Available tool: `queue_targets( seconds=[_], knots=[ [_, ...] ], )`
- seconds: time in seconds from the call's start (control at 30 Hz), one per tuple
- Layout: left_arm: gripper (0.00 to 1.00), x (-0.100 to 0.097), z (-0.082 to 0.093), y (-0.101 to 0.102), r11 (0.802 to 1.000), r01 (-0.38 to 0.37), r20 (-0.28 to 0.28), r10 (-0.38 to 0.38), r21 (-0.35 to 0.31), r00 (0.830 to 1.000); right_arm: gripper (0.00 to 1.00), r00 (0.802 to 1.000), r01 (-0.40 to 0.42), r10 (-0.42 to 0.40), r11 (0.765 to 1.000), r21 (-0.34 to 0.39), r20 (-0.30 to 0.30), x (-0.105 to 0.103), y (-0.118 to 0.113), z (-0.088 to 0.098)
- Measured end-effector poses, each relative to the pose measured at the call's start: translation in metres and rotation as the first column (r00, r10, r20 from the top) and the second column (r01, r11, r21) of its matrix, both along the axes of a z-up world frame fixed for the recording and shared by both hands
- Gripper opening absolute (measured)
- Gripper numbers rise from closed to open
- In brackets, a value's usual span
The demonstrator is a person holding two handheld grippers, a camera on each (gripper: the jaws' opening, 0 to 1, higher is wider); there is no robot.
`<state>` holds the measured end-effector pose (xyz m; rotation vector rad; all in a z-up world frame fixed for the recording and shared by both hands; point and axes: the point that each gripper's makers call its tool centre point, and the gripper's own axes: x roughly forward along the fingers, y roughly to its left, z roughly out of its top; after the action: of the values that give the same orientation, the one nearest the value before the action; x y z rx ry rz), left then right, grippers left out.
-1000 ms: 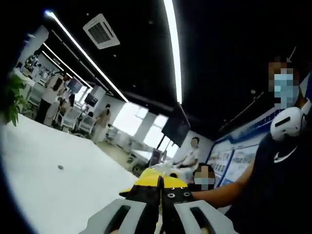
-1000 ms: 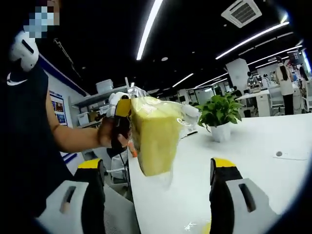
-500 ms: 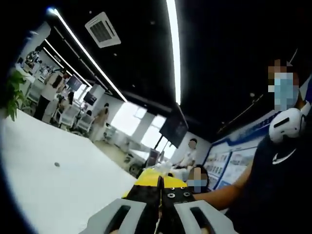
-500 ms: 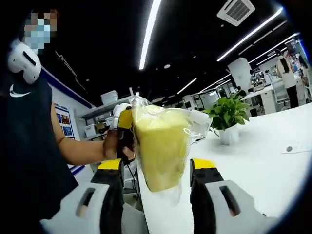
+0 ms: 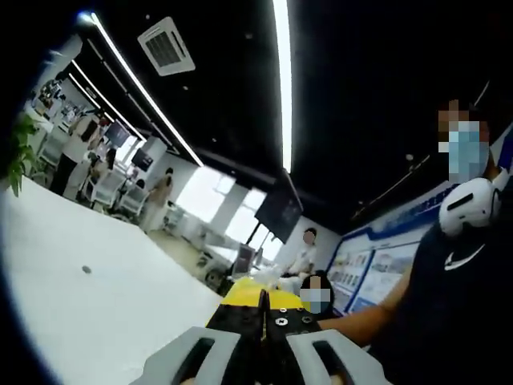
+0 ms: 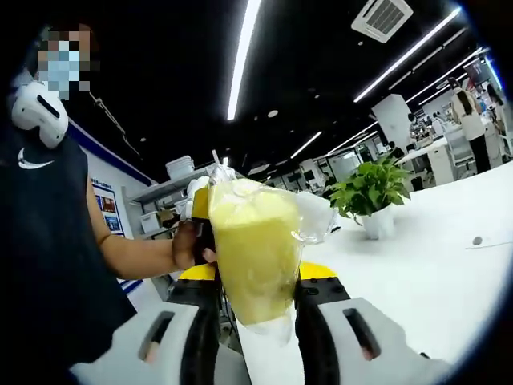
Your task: Compare the silicone blocks by pressing each to a similar depth, holding the contact briefly, and releasing to observe deformation and rebound differences across the visible hardness samples.
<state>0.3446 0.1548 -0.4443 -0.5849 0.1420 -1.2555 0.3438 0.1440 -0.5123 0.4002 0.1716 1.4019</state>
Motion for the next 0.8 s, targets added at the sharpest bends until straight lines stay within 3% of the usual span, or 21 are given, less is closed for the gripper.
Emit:
queue_targets(
  seconds=[0.37, 0.43, 0.47, 0.8],
  knots=[
    [0.00, -0.001, -0.004, 0.004, 0.999, -0.013, 0.007, 0.012, 0.029, 1.000, 0.21, 0.999, -0.030, 0.029, 0.999, -0.036, -0.019, -0.007, -0.002, -0.001],
    [0.00, 0.001, -0.006, 0.004, 0.999, -0.026, 0.029, 0.025, 0.043, 0.999, 0.19, 0.999, -0.029, 0.028, 0.998, -0.048, -0.026, -0.006, -0.003, -0.003],
    [0.00, 0.005, -0.009, 0.005, 0.996, -0.059, 0.076, 0.053, 0.071, 0.996, 0.18, 0.999, -0.026, 0.023, 0.998, -0.064, -0.042, -0.004, -0.003, -0.005],
    [0.00, 0.001, -0.018, 0.001, 0.995, -0.049, 0.061, 0.043, 0.092, 0.997, 0.09, 0.998, -0.042, 0.036, 0.991, -0.126, -0.052, -0.007, -0.008, -0.012]
  ],
)
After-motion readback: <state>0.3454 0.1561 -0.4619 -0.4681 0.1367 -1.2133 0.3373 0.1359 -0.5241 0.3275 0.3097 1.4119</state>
